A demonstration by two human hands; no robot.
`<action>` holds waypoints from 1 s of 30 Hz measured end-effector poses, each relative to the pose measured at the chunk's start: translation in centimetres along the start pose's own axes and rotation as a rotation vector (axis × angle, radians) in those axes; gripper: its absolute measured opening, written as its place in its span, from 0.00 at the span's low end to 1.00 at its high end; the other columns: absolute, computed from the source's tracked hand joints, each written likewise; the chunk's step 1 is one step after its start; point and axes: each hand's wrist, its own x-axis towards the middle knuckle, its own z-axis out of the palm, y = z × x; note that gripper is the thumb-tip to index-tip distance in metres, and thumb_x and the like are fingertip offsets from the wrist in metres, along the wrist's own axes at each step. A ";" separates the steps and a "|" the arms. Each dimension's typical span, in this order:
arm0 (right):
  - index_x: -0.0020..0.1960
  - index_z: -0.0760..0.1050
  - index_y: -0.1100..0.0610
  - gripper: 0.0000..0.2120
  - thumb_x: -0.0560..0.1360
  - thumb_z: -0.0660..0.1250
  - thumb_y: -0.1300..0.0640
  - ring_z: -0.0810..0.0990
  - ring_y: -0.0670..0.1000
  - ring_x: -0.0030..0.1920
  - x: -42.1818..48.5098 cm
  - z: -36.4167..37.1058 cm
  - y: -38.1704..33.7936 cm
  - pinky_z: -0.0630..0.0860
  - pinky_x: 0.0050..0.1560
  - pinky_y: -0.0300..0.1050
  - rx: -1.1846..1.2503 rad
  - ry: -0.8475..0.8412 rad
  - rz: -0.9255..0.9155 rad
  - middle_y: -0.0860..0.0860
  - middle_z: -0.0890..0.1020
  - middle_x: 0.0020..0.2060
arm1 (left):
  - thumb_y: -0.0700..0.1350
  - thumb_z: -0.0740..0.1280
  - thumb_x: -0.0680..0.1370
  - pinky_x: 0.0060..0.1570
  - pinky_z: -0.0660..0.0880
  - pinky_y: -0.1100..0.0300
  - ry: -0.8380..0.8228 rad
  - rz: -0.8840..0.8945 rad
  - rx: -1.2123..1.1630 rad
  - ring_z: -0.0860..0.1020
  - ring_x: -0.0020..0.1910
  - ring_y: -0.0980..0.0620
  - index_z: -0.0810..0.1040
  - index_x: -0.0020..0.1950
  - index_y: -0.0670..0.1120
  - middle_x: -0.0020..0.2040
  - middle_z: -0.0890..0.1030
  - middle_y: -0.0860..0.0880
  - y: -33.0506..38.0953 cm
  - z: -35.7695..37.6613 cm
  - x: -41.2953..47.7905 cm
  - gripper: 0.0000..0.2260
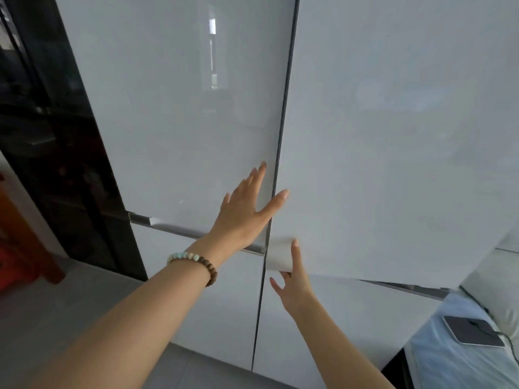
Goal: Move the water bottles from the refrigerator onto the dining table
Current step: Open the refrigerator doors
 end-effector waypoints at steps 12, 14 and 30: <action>0.77 0.45 0.49 0.48 0.68 0.70 0.40 0.59 0.56 0.74 -22.3 -4.8 -0.8 0.57 0.72 0.57 -0.037 0.409 -0.214 0.52 0.56 0.76 | 0.62 0.54 0.77 0.70 0.51 0.59 -0.005 0.255 -0.357 0.51 0.75 0.59 0.46 0.76 0.60 0.77 0.50 0.61 12.2 -6.9 -12.3 0.30; 0.76 0.46 0.47 0.40 0.73 0.66 0.43 0.58 0.52 0.75 -27.3 -4.6 -3.6 0.56 0.70 0.53 -0.149 0.424 -0.453 0.49 0.55 0.76 | 0.64 0.53 0.75 0.69 0.50 0.59 -0.025 0.260 -0.390 0.51 0.75 0.58 0.45 0.76 0.60 0.78 0.49 0.60 14.1 -7.7 -14.7 0.32; 0.75 0.50 0.46 0.49 0.61 0.70 0.41 0.60 0.47 0.72 -46.6 -7.2 -19.0 0.60 0.64 0.41 -0.606 0.411 -1.161 0.48 0.59 0.74 | 0.66 0.46 0.76 0.74 0.46 0.51 -0.133 0.382 -0.283 0.44 0.76 0.57 0.48 0.77 0.56 0.78 0.47 0.57 28.8 -5.1 -20.9 0.32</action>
